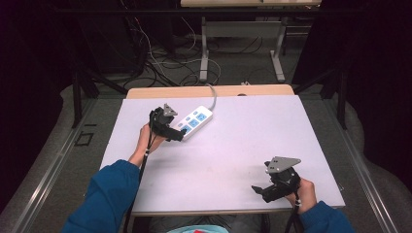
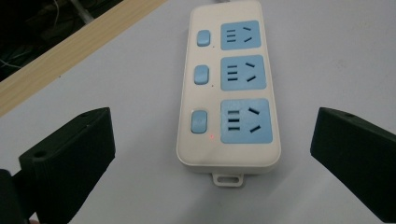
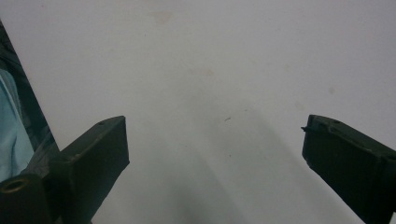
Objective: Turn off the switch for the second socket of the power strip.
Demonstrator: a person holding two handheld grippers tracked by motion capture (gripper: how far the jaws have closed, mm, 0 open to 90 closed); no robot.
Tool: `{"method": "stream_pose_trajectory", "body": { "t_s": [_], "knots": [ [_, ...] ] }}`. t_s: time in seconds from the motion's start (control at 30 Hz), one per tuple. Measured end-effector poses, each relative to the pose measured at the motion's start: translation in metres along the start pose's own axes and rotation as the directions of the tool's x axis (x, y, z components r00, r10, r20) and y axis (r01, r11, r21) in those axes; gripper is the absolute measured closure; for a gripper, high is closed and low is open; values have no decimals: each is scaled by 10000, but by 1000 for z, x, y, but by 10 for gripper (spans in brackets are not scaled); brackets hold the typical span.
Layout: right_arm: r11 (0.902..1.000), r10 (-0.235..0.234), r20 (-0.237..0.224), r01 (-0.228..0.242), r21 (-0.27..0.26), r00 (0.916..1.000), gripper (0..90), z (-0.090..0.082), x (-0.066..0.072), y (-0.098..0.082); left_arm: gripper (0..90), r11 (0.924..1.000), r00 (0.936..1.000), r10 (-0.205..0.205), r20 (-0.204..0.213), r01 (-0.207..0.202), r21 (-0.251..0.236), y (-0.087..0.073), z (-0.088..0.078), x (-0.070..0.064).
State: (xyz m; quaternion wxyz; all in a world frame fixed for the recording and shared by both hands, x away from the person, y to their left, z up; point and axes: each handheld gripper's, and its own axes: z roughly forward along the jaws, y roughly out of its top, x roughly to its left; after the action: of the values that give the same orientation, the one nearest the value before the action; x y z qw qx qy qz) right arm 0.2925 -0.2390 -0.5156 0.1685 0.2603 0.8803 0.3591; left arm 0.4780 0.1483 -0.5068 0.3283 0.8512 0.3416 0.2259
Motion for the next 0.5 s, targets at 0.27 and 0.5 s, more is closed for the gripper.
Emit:
{"method": "stream_pose_trajectory", "body": {
  "t_s": [0.27, 0.5],
  "knots": [
    [9999, 121, -95, -121, 6, 9999, 68, 0, 0, -1, 0, 9999, 10000, 56, -56, -56, 87, 16, 4, 1],
    [9999, 128, -122, -128, 4, 9998, 68, 1, 0, 0, 0, 9999, 9997, -148, -178, 149, 51, 25, 10, 6]
  ]
}}
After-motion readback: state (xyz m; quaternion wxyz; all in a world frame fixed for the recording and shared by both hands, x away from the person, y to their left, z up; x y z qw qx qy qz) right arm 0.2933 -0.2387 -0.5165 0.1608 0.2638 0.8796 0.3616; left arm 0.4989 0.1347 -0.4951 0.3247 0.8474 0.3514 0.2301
